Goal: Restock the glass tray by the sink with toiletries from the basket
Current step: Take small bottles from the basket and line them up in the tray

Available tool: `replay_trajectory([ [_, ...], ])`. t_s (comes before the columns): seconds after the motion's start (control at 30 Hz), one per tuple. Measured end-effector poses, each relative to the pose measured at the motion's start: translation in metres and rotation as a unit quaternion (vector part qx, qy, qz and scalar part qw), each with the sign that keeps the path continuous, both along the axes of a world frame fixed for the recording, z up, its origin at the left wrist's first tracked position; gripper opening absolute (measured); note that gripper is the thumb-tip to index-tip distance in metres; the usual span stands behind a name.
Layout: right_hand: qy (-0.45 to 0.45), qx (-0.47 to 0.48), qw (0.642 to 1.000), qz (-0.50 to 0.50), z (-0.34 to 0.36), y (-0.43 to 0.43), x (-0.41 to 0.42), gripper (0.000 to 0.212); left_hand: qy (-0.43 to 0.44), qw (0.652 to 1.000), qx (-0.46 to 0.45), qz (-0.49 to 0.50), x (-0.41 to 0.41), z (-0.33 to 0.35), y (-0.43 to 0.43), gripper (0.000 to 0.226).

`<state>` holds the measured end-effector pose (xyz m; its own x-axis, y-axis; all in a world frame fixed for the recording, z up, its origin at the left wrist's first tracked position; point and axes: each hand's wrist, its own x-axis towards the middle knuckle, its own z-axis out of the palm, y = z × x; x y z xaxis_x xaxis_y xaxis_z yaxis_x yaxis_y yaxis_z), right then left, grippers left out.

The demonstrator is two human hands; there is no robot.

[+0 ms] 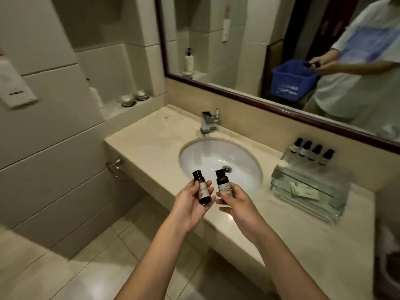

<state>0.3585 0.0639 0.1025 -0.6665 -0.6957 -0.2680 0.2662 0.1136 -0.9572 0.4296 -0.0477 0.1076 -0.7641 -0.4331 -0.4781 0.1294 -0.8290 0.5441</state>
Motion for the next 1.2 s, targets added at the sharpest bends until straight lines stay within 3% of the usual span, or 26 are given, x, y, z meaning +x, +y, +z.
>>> replay_trajectory([
  [0.13, 0.021, 0.006, 0.998, -0.065, -0.008, 0.044, -0.043, 0.025, -0.007, 0.996, -0.032, -0.083, -0.059, -0.003, 0.026, 0.028],
  [0.33, -0.008, 0.018, 0.976, -0.215, -0.031, 0.09, -0.109, 0.038, -0.018, 0.975, -0.075, -0.207, -0.149, -0.02, 0.061, 0.022],
  [0.7, -0.041, 0.065, 0.911, -0.406, -0.039, 0.137, -0.227, 0.05, -0.03, 0.897, -0.158, -0.412, -0.315, -0.06, 0.088, 0.033],
  [1.03, -0.059, 0.126, 0.871, -0.471, -0.083, 0.176, -0.319, 0.04, -0.026, 0.842, -0.341, -0.418, -0.411, -0.102, 0.135, 0.021],
  [1.2, 0.018, 0.18, 0.881, -0.437, -0.122, 0.21, -0.381, 0.038, 0.032, 0.806, -0.421, -0.415, -0.452, -0.13, 0.16, 0.025],
])
